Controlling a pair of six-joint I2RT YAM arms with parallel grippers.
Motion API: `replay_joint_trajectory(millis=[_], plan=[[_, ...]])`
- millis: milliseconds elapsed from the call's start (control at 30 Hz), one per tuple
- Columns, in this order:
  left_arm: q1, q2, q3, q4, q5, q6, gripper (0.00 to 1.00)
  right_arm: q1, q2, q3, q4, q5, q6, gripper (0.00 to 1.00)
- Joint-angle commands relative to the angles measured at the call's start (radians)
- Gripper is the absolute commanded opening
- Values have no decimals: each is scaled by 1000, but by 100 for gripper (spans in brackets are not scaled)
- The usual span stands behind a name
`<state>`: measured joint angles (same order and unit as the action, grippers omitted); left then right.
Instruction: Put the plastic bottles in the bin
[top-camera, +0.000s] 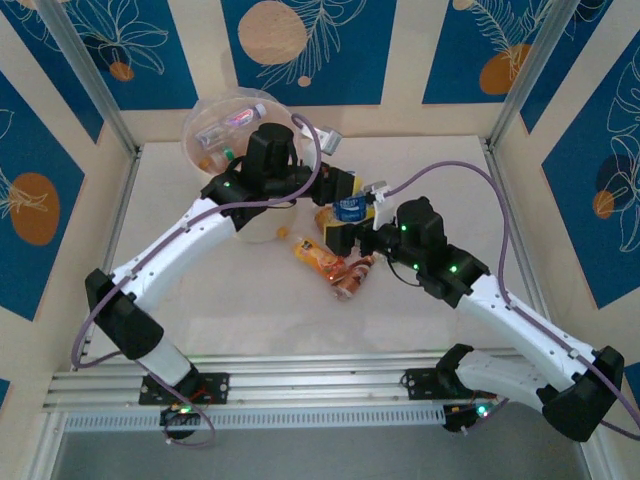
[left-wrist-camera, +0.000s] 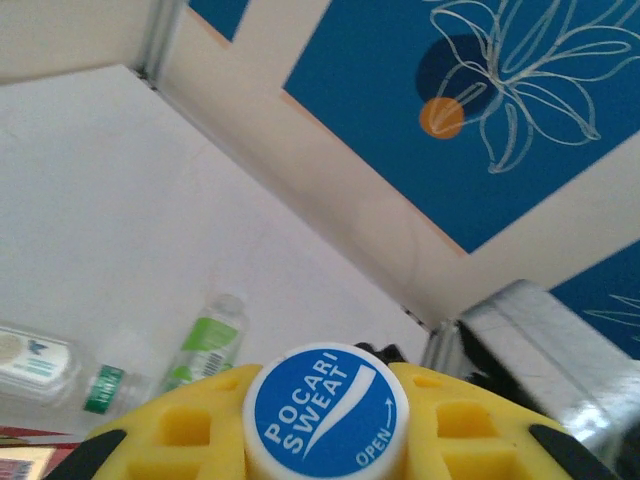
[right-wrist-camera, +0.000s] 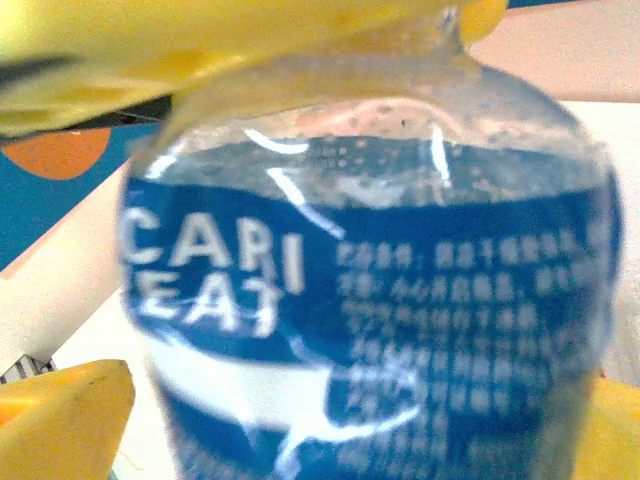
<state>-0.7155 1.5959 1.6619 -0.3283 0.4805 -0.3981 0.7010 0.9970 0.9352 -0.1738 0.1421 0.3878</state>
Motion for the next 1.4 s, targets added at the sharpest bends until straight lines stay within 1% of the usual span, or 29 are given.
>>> replay_joint_trajectory(millis=[0,233,333,433,633,733,833,967,1167,1367], plan=[[13,-59,68,-23,-107,69,10,8,-22,44,-52,52,-8,99],[108,-38,329,-179,-286,256,7,6,-79,40,-116,114,29,99],[165,-38,374,-152,-339,280,7,6,-96,33,-147,142,45,99],[216,-30,395,-120,-436,298,6,6,-109,25,-169,157,59,99],[302,-1,364,4,-577,288,6,6,-113,26,-193,159,65,99],[335,38,357,67,-593,259,6,7,-110,27,-200,165,66,99],[348,91,362,113,-615,262,6,7,-110,29,-212,174,71,99],[356,163,388,116,-630,261,6,6,-119,33,-235,196,80,99],[358,232,380,160,-643,268,6,7,-132,29,-255,224,83,99],[358,252,289,228,-662,258,6,6,-146,14,-265,242,89,99]])
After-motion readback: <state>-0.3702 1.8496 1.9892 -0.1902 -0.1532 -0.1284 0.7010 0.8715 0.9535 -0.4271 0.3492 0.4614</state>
